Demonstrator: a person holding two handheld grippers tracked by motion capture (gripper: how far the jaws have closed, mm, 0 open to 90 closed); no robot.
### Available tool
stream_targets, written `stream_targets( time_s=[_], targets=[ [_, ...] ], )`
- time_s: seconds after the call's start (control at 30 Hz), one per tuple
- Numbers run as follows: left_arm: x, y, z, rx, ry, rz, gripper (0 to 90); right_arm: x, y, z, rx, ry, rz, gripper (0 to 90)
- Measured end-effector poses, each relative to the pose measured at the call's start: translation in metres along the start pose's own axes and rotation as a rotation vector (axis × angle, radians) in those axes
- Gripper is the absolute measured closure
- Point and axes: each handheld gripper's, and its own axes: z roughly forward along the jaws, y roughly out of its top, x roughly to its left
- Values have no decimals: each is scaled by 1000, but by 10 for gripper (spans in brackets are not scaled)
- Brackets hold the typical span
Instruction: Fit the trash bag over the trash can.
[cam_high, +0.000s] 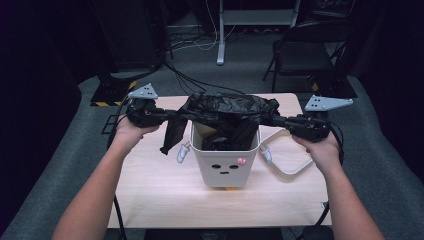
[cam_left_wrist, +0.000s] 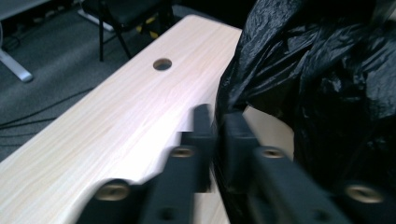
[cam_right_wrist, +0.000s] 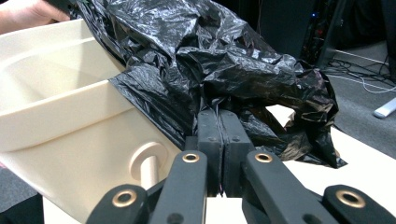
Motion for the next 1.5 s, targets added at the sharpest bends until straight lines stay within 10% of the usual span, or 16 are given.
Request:
stream_targets(
  time_s=[0.17, 0.6, 0.9, 1.5],
  targets=[
    [-7, 8, -29, -81, 2, -1, 561, 2, 1, -1, -8, 2, -6, 879],
    [-36, 39, -26, -141, -81, 60, 484, 5, 1, 1, -10, 2, -13, 874],
    [-51, 47, -10, -101, -79, 151, 882, 4, 1, 1, -13, -1, -8, 875],
    [-30, 15, -50, -129, -1, 83, 897, -2, -1, -7, -36, -29, 12, 881]
  ],
)
